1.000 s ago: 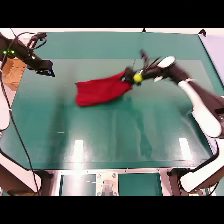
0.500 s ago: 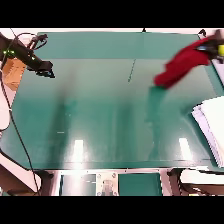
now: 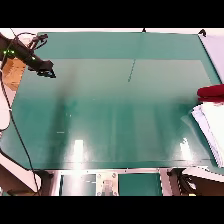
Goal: Fold the shirts.
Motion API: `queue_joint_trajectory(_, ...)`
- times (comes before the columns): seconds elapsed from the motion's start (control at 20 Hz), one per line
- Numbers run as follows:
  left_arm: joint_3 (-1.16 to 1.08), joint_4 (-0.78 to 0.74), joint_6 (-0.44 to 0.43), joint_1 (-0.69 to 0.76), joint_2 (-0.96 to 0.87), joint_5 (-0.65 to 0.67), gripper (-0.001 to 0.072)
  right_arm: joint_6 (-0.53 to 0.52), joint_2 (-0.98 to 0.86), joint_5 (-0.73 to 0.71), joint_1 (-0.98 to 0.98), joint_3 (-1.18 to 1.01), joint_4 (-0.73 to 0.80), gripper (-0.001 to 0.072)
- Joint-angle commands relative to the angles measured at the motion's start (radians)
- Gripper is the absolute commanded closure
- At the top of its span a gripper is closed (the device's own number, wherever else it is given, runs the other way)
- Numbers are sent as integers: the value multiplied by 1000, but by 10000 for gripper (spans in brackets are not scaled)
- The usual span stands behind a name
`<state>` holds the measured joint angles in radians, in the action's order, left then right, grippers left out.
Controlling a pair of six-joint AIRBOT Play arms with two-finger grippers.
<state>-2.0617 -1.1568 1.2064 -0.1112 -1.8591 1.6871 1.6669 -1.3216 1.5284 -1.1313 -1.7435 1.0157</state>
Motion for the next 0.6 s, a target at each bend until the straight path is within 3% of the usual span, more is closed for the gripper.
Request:
queue_joint_trajectory(0.0,0,26,1,0,0,-1,681,69,29,120,-90,31,337,695)
queue_joint_trajectory(0.15,0,43,0,1,0,0,681,96,50,145,-89,152,575,694)
queue_joint_trajectory(0.4,0,43,1,1,0,-2,681,141,49,46,-89,462,639,689)
queue_joint_trajectory(0.45,0,43,1,0,0,-5,681,141,48,22,-89,517,639,562)
queue_joint_trajectory(0.5,0,43,0,1,0,-12,682,142,47,-1,-89,562,639,231)
queue_joint_trajectory(0.55,0,43,1,0,0,-20,681,157,43,-7,-89,579,639,113)
